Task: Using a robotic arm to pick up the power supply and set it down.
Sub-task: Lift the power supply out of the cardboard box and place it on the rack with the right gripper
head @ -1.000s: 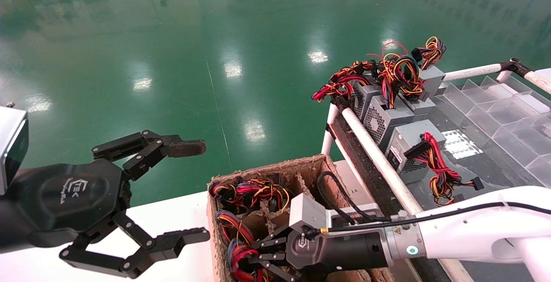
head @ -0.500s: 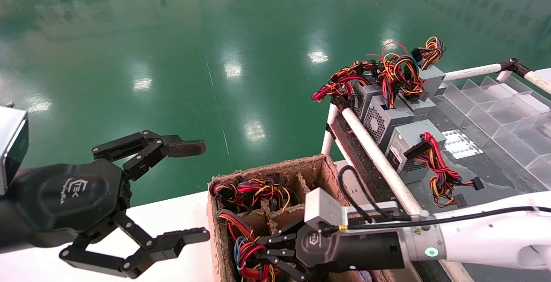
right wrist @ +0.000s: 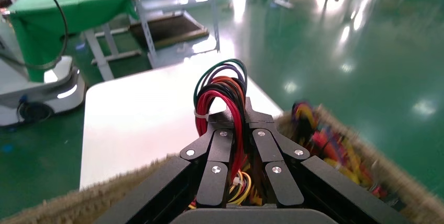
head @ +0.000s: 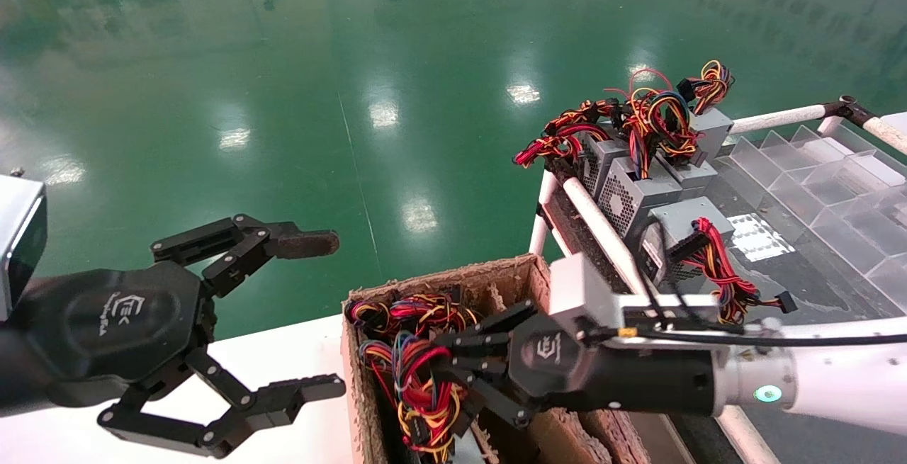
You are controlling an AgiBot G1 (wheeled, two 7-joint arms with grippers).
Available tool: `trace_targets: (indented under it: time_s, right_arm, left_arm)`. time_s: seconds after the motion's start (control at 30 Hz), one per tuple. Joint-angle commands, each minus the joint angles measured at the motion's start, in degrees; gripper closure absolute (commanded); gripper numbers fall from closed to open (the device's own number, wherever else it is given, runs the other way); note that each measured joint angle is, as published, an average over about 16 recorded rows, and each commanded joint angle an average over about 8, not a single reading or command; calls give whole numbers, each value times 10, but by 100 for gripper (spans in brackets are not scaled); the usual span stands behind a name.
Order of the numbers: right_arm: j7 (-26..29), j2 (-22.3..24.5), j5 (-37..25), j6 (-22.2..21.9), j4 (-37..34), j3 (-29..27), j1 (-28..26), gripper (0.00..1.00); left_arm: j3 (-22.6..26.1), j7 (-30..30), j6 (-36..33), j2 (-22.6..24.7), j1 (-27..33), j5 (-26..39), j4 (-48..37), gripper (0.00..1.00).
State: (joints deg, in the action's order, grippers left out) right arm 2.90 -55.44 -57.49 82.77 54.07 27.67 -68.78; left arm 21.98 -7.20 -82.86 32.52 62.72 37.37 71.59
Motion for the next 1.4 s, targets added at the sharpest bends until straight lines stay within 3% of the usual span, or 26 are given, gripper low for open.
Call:
trace_targets:
  time_s: [0.03,0.37,0.6,1.03,1.4]
  right_arm:
    - [3,7,13,-2,15,-9,3,100]
    - [39,54,95,-33,85,-73,0,100]
    - [43,81,105,-71,104,-106,-39,100]
    - [1,126,59,-119,8,-137,-146,100]
    - [-8,146,49,-113,-50,-143,-178,100]
  left_arm:
    - [0,0,0,0,0,0,0,0]
    - [0,0,0,0,0,0,0,0]
    - [0,0,0,0,0,0,0,0]
    - [0,0,0,0,0,0,0,0]
    - [0,0,0,0,0,0,0,0]
